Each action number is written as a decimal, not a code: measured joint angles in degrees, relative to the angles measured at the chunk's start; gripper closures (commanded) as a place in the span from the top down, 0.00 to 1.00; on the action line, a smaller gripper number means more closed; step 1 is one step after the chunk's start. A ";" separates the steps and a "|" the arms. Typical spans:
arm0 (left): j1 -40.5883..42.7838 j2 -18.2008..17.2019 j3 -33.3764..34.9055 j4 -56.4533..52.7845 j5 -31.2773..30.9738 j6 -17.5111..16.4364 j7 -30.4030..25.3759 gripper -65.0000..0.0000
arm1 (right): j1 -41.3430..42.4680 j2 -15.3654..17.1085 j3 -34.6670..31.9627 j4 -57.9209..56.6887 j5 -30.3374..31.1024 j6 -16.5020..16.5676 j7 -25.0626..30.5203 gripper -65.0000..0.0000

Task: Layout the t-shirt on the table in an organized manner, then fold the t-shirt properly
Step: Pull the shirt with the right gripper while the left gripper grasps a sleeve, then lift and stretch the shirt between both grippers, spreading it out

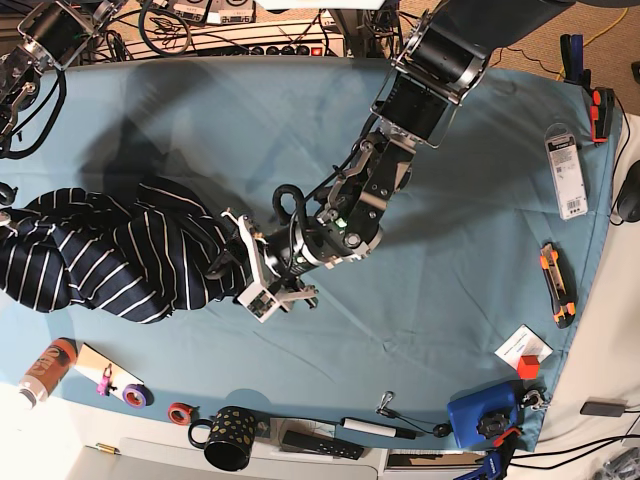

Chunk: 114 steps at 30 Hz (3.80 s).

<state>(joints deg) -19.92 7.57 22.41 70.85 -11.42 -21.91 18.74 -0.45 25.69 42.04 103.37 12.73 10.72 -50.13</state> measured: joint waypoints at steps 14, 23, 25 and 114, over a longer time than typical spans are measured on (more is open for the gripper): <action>-0.48 0.00 0.00 -7.93 -5.38 0.52 -4.70 0.63 | 0.00 -0.02 0.00 0.00 -0.02 -0.02 -0.87 0.00; -0.52 0.00 0.02 -7.93 -7.67 -0.83 -4.70 0.63 | 0.00 -0.02 0.00 0.00 0.00 0.00 -0.90 0.00; -0.59 0.00 0.63 -7.93 -7.67 -0.68 -4.70 0.63 | 0.00 0.00 0.00 0.00 0.00 0.00 -0.92 0.00; -7.26 -6.03 0.72 -5.46 9.68 24.00 5.20 0.55 | 26.56 5.20 -1.92 -32.79 17.25 17.70 -16.28 0.00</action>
<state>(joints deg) -27.18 1.54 23.14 65.39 -1.74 2.09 23.94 26.11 30.89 40.12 70.59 29.98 28.42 -66.41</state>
